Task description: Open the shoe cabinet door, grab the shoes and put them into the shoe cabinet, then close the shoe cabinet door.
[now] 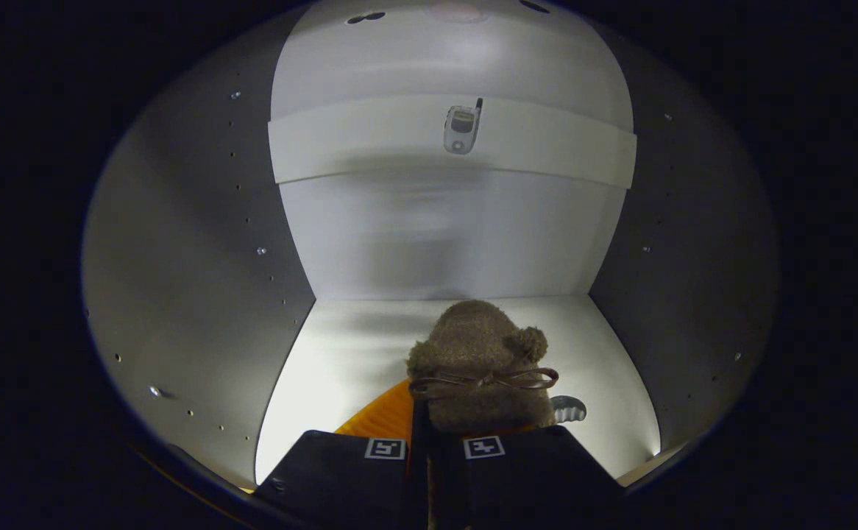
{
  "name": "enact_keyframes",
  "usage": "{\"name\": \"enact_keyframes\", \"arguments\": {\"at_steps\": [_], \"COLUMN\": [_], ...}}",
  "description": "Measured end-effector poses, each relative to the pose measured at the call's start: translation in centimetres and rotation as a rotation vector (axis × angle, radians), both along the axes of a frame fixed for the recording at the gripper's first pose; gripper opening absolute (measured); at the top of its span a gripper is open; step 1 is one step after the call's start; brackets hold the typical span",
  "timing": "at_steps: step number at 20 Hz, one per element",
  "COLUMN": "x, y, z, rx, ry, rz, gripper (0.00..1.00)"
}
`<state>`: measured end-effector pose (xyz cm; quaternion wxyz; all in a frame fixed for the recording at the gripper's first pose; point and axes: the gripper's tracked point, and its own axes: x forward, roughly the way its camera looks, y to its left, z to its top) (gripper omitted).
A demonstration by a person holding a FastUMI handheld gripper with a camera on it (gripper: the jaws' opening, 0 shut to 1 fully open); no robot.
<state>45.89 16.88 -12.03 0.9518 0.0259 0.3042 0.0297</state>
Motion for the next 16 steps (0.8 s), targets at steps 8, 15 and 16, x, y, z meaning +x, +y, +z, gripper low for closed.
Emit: {"name": "enact_keyframes", "arguments": {"at_steps": [8, 15, 16], "x": [-1.0, -3.0, -3.2], "y": [0.5, 1.2, 1.1], "z": [0.0, 1.3, 1.6], "rx": [0.011, 0.053, 0.055], "ry": [0.022, 0.030, 0.024], "rz": [0.015, 0.037, 0.034], "gripper": [0.27, 0.91, 0.95]}}
